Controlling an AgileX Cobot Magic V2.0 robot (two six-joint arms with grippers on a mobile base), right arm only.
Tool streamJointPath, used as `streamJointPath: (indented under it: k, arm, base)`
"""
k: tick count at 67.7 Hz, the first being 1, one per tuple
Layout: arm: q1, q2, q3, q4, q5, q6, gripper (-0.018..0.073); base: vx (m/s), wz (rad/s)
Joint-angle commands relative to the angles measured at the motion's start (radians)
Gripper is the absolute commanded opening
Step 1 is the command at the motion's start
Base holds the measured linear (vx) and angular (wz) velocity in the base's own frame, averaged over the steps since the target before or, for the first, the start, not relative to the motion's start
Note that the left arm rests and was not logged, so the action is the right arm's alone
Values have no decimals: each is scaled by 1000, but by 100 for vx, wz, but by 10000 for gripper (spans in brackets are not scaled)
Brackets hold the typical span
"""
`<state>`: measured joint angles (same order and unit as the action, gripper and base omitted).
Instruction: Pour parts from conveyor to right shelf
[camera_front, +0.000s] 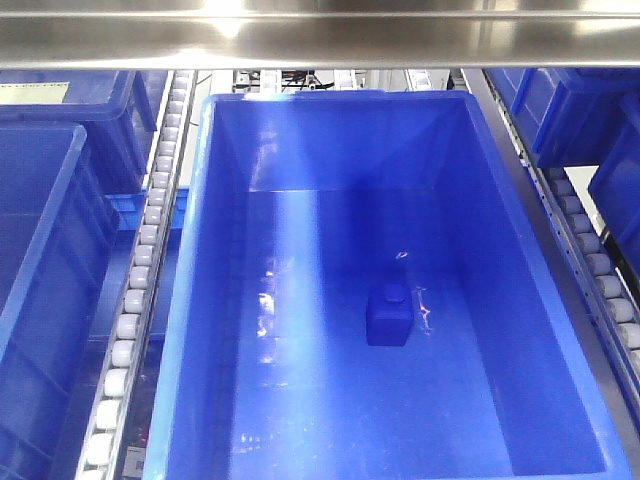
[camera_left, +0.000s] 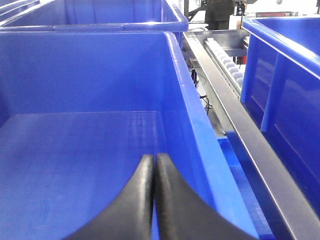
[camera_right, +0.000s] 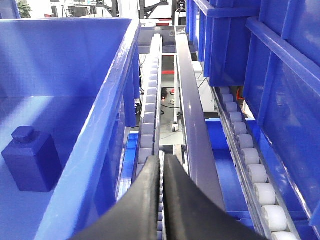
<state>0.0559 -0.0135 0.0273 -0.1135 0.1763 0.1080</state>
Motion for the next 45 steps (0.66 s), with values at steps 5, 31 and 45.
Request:
streamJointPath:
  k: [5, 31, 45]
  arm:
    - [2, -17, 1, -14, -75, -3, -7]
    - [2, -17, 1, -14, -77, -3, -7]
    - [2, -17, 1, -14, -77, -3, -7]
  base:
    - [0, 0]
    - [0, 0]
    - [0, 0]
